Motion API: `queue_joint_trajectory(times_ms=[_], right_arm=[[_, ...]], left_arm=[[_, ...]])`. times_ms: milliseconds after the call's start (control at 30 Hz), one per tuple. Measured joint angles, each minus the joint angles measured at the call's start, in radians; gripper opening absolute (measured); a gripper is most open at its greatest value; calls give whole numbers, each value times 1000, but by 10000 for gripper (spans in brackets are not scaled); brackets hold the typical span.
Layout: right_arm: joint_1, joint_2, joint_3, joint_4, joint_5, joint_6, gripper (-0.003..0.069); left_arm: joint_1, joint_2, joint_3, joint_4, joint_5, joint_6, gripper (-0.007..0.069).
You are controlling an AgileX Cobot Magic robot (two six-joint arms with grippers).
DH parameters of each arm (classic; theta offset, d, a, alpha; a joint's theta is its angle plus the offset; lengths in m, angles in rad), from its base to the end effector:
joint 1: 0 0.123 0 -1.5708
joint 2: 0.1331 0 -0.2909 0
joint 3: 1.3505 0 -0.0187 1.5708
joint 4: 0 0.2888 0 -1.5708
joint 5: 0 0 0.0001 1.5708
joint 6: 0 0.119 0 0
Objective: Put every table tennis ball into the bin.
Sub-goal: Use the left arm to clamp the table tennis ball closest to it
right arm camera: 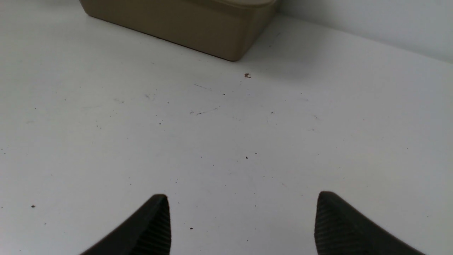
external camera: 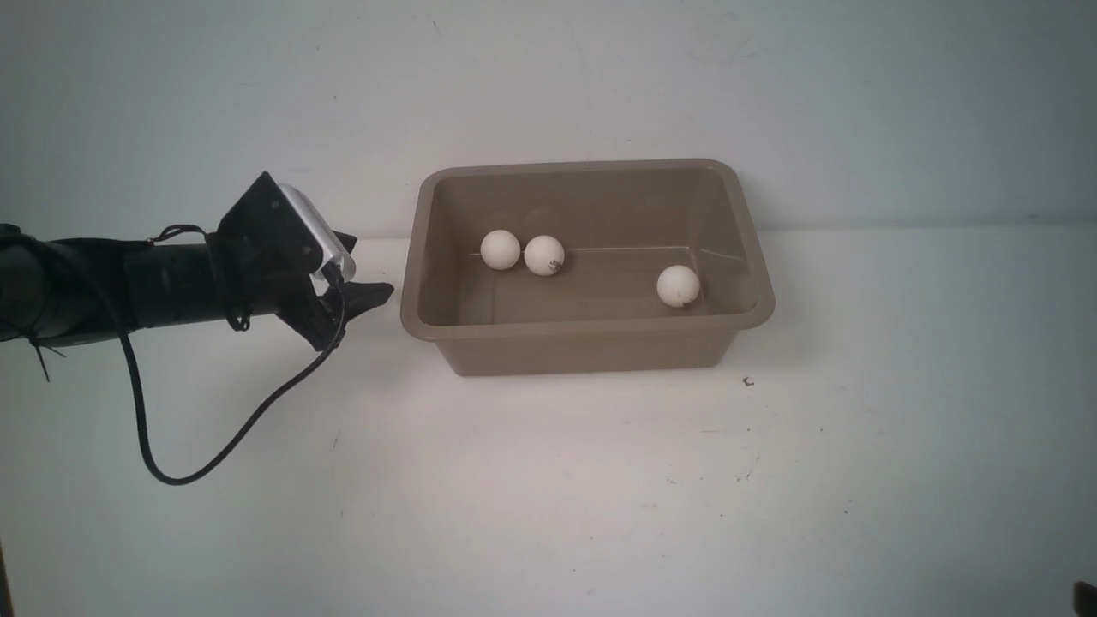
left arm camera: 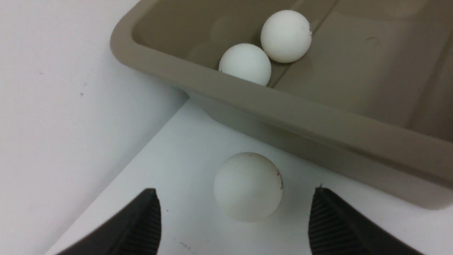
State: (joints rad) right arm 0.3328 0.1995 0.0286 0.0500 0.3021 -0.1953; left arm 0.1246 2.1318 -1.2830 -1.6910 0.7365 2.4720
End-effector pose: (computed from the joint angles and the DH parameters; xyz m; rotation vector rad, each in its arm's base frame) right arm 0.1139 0.0412 0.1449 -0.4887 1.9558 0.1329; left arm 0.4845 -0.0194 0.1070 0.9733 1.8072 -0.2827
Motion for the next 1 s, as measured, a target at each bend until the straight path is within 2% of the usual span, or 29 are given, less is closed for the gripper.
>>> queue_joint_trajectory(times_ms=[200, 300, 600, 1000], right_arm=[[0, 0, 0, 0, 0, 0, 496], [0, 0, 0, 0, 0, 0, 496], [0, 0, 0, 0, 0, 0, 496], [0, 0, 0, 1, 0, 0, 496]], left_arm=[[-18, 12, -57, -1, -14, -115, 503], [-51, 12, -92, 13, -72, -156, 503], [-90, 24, -106, 99, -140, -172, 503], [-88, 33, -107, 109, -128, -145, 503]])
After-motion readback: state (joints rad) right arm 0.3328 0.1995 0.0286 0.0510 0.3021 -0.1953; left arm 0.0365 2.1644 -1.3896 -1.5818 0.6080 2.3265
